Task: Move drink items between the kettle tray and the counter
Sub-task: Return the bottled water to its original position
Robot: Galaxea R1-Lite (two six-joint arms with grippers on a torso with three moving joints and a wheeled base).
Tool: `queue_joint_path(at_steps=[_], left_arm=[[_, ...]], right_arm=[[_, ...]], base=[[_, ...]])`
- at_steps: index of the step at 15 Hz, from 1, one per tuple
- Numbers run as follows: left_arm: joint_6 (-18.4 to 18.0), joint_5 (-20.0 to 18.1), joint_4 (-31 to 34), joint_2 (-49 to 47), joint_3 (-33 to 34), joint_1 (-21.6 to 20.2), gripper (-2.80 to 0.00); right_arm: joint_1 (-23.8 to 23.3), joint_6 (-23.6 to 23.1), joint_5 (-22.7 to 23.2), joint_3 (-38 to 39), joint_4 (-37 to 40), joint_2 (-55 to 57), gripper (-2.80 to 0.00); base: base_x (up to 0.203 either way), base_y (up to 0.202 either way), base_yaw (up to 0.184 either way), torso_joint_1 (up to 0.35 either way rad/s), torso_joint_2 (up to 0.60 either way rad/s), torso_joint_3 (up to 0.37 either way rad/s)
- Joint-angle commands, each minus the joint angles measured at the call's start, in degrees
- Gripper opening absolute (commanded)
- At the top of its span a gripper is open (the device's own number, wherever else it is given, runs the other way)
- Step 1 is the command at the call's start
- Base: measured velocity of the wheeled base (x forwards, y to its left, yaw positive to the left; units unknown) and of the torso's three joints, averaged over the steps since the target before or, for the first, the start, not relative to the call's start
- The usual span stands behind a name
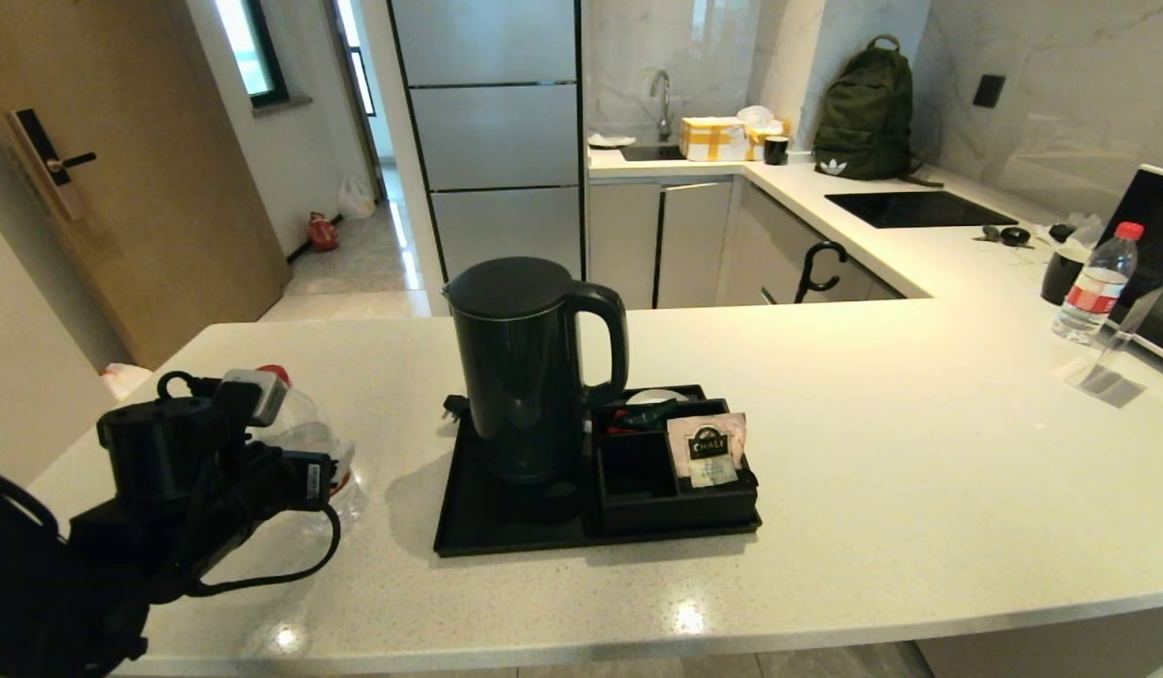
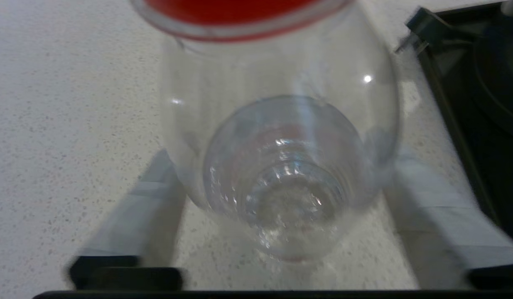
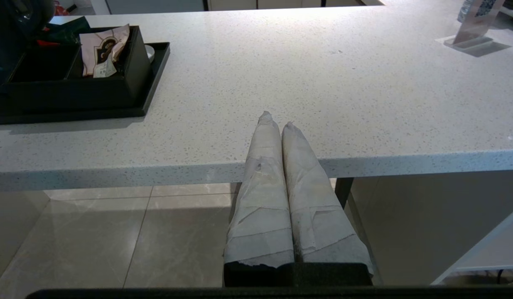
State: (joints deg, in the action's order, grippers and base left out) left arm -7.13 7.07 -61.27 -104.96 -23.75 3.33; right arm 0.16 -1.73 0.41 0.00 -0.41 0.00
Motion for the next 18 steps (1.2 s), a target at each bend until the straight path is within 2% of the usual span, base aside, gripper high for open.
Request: queue_joint_path(at_steps=[1,9,10,12,14,15,16,18], left_arm=[[-0.1,0.1,-0.5,-1.1,0.0,0.0,-2.80],[0.5,0.0,1.1,3.5,0.4,1.1,-2.80],[1.5,0.4,2.8,4.3,0.3,2.0,-2.80],[4.5,1.8,10.6,11.6,-0.8,10.1,-2.80],[7.1,4.0,21.5,19.2,-4.1,22.0,-2.80],[8.3,5.8,26.3,21.2,-6.6,26.6,-2.80],[9.1,7.2,27.8,21.5,-8.3,29.4,-2.80],[10.1,9.1,29.7,19.8,-10.3,30.9,-2.80]], right_arm=[[0.0,0.0,0.0,0.0,0.0,0.1,-2.80],[0.0,0.0,0.0,0.0,0.0,0.1,-2.80],[0.0,0.0,0.0,0.0,0.0,0.1,-2.80],[0.0,0.0,0.0,0.0,0.0,0.1,-2.80],[0.0,0.0,0.0,0.0,0.0,0.1,-2.80],[0.0,0.0,0.0,0.0,0.0,0.1,-2.80],[0.0,0.0,0.0,0.0,0.0,0.1,-2.80],[0.0,0.0,0.0,0.0,0.0,0.1,-2.80]], base=[[0.000,0.000,0.000,0.000,0.00,0.000],[0.000,0.000,0.000,0.000,0.00,0.000],[0.000,0.000,0.000,0.000,0.00,0.000],[0.000,0.000,0.000,0.000,0.00,0.000],[0.000,0.000,0.000,0.000,0.00,0.000],[0.000,0.000,0.000,0.000,0.00,0.000],[0.000,0.000,0.000,0.000,0.00,0.000],[0.000,0.000,0.000,0.000,0.00,0.000]])
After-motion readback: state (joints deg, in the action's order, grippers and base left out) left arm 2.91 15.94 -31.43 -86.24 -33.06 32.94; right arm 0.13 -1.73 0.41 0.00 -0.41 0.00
